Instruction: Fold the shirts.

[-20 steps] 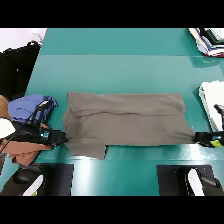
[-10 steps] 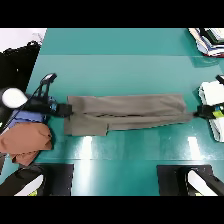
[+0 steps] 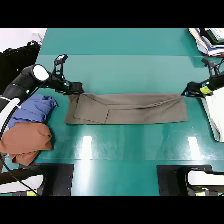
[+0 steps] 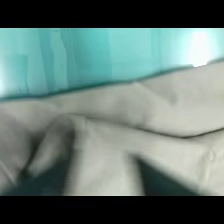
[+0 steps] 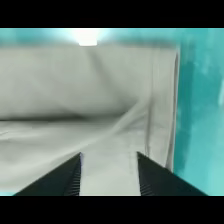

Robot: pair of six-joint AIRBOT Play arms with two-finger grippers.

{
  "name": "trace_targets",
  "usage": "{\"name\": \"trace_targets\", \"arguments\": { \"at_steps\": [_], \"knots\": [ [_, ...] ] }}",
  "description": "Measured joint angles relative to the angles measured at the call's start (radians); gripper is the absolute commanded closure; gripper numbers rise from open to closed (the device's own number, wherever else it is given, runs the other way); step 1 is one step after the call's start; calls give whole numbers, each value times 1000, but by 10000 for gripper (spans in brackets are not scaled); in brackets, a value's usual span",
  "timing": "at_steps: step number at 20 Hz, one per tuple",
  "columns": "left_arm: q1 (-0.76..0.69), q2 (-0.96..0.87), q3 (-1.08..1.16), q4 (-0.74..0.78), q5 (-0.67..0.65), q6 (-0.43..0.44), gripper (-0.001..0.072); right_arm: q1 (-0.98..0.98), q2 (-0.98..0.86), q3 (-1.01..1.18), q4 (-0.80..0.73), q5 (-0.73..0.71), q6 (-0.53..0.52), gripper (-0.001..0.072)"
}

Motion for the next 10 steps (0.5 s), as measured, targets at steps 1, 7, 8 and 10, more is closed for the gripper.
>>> {"name": "trace_targets", "arguments": {
  "at_steps": [1, 7, 8, 10],
  "knots": [
    [0, -7, 16, 0, -3, 1, 86, -15, -14, 22, 30, 1, -8, 302],
    [0, -21, 107, -18, -145, 13, 684, -176, -21, -13, 112, 70, -91, 120],
    [0, -22, 112, -33, -161, 18, 684, -209, -23, -44, 130, 76, -109, 120],
    [0, -23, 119, -67, -173, 28, 684, -266, -44, -103, 178, 83, -146, 122]
  ]
}}
